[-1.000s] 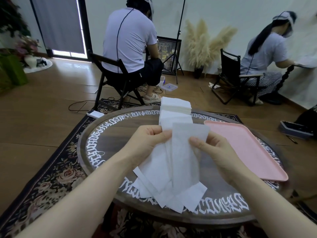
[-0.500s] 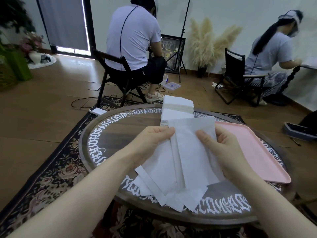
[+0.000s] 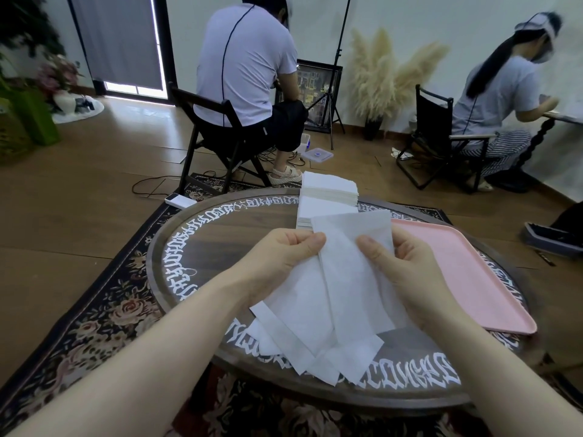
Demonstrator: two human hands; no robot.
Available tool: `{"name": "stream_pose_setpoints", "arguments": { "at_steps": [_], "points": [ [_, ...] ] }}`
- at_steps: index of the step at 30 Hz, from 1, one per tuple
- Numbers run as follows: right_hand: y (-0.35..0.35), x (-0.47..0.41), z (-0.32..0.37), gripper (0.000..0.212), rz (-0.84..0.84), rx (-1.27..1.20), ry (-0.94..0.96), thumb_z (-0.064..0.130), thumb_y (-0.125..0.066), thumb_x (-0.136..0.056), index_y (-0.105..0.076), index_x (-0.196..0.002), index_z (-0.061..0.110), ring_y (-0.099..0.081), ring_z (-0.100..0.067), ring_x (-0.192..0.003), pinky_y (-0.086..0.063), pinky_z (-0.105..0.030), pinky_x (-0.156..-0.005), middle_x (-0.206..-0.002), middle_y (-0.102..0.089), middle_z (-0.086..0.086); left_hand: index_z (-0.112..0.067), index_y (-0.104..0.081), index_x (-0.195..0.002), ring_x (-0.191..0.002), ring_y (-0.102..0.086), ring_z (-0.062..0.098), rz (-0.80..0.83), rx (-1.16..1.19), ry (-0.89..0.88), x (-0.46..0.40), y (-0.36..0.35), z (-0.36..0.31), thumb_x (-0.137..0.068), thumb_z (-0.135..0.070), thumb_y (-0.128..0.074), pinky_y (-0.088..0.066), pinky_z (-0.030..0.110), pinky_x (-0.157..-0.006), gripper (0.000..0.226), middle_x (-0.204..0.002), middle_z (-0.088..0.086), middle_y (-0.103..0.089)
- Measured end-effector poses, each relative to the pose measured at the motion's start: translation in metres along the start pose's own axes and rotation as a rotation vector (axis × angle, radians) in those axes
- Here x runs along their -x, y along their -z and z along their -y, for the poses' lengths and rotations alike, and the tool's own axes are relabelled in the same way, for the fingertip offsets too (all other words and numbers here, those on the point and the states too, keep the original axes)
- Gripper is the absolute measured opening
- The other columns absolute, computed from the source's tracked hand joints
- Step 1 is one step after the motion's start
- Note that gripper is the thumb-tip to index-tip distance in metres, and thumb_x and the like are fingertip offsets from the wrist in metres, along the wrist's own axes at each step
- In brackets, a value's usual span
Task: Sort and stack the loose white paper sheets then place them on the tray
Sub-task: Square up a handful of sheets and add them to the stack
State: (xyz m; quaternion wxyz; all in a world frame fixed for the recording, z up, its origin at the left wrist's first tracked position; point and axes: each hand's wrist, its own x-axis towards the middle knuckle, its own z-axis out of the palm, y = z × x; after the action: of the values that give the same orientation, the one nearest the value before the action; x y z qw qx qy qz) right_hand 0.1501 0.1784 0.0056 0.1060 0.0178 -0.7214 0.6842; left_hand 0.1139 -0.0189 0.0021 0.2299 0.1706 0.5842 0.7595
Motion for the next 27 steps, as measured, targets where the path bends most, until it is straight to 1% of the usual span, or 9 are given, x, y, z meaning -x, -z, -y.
{"name": "stream_pose_setpoints", "arguments": {
  "at_steps": [8, 13, 16, 17, 19, 21, 22, 24, 27],
  "points": [
    [0.0009, 0.0002, 0.0009, 0.029, 0.015, 0.007, 0.007, 0.029, -0.07, -0.077, -0.074, -0.101, 0.015, -0.071, -0.025, -0.089, -0.055, -0.043, -0.081, -0.101, -0.076, -0.008, -0.012, -0.079, -0.088, -0.085, -0.073, 0.017, 0.04, 0.023, -0.015, 0.0001, -0.0016, 0.0002, -0.085, -0.031, -0.06, -0.056, 0.025, -0.076, 0.027, -0.094, 0.008, -0.076],
    [0.0003, 0.0001, 0.0001, 0.027, 0.016, -0.005, -0.004, 0.028, -0.071, -0.077, -0.074, -0.099, 0.013, -0.07, -0.021, -0.084, -0.053, -0.039, -0.077, -0.099, -0.076, -0.009, -0.01, -0.079, -0.087, -0.083, -0.073, 0.018, 0.033, 0.024, -0.009, -0.0017, -0.0015, 0.0007, -0.083, -0.028, -0.061, -0.058, 0.026, -0.078, 0.026, -0.093, 0.009, -0.076],
    [0.0009, 0.0014, 0.0004, 0.032, -0.004, 0.003, 0.002, 0.032, -0.073, -0.074, -0.072, -0.102, 0.015, -0.072, -0.022, -0.088, -0.056, -0.039, -0.078, -0.1, -0.076, -0.005, -0.004, -0.077, -0.093, -0.087, -0.072, 0.021, 0.008, 0.007, -0.016, -0.0022, -0.0007, 0.0001, -0.084, -0.028, -0.062, -0.057, 0.031, -0.084, 0.029, -0.098, 0.014, -0.075],
    [0.0008, 0.0012, 0.001, 0.037, -0.025, 0.011, 0.012, 0.033, -0.075, -0.072, -0.07, -0.104, 0.016, -0.072, -0.021, -0.09, -0.058, -0.036, -0.078, -0.101, -0.076, -0.003, -0.001, -0.075, -0.097, -0.089, -0.071, 0.024, 0.002, -0.005, -0.018, -0.0021, -0.0001, -0.0003, -0.085, -0.028, -0.062, -0.055, 0.034, -0.087, 0.032, -0.101, 0.017, -0.074],
    [0.0008, -0.0012, 0.0029, 0.05, -0.059, 0.014, 0.024, 0.034, -0.077, -0.067, -0.065, -0.112, 0.016, -0.071, -0.014, -0.092, -0.056, -0.024, -0.073, -0.104, -0.074, 0.0, 0.003, -0.072, -0.101, -0.091, -0.07, 0.026, 0.01, -0.025, -0.018, -0.0011, 0.0008, -0.002, -0.086, -0.027, -0.061, -0.055, 0.037, -0.089, 0.035, -0.104, 0.019, -0.073],
    [0.0021, -0.0037, 0.0046, 0.061, -0.042, -0.002, -0.002, 0.036, -0.078, -0.062, -0.061, -0.117, 0.016, -0.068, -0.002, -0.084, -0.049, -0.013, -0.063, -0.104, -0.072, 0.001, 0.004, -0.072, -0.102, -0.09, -0.071, 0.025, 0.035, -0.055, -0.021, 0.0007, 0.0011, -0.0038, -0.087, -0.027, -0.062, -0.055, 0.035, -0.087, 0.035, -0.103, 0.019, -0.073],
    [0.0031, -0.0043, 0.005, 0.065, -0.019, -0.007, -0.029, 0.037, -0.078, -0.06, -0.061, -0.119, 0.016, -0.067, 0.0, -0.081, -0.046, -0.011, -0.058, -0.104, -0.072, 0.001, 0.004, -0.072, -0.102, -0.089, -0.071, 0.025, 0.046, -0.075, -0.021, 0.0017, 0.0012, -0.0046, -0.087, -0.027, -0.062, -0.056, 0.034, -0.085, 0.035, -0.103, 0.019, -0.073],
    [0.0051, -0.0039, 0.0052, 0.068, 0.04, -0.035, -0.088, 0.038, -0.081, -0.059, -0.062, -0.12, 0.015, -0.069, -0.002, -0.082, -0.047, -0.011, -0.058, -0.106, -0.074, -0.001, 0.001, -0.073, -0.101, -0.087, -0.071, 0.023, 0.063, -0.121, -0.022, 0.0032, 0.0018, -0.0057, -0.086, -0.028, -0.063, -0.056, 0.032, -0.082, 0.034, -0.101, 0.017, -0.074],
    [0.0076, -0.0019, 0.0039, 0.061, 0.124, -0.16, -0.145, 0.027, -0.088, -0.064, -0.065, -0.118, 0.009, -0.073, -0.019, -0.093, -0.055, -0.021, -0.065, -0.108, -0.074, -0.01, -0.006, -0.076, -0.098, -0.083, -0.07, 0.02, 0.086, -0.181, -0.033, 0.0055, 0.0032, -0.0078, -0.085, -0.03, -0.065, -0.055, 0.029, -0.076, 0.03, -0.097, 0.012, -0.075]
  ]
}}
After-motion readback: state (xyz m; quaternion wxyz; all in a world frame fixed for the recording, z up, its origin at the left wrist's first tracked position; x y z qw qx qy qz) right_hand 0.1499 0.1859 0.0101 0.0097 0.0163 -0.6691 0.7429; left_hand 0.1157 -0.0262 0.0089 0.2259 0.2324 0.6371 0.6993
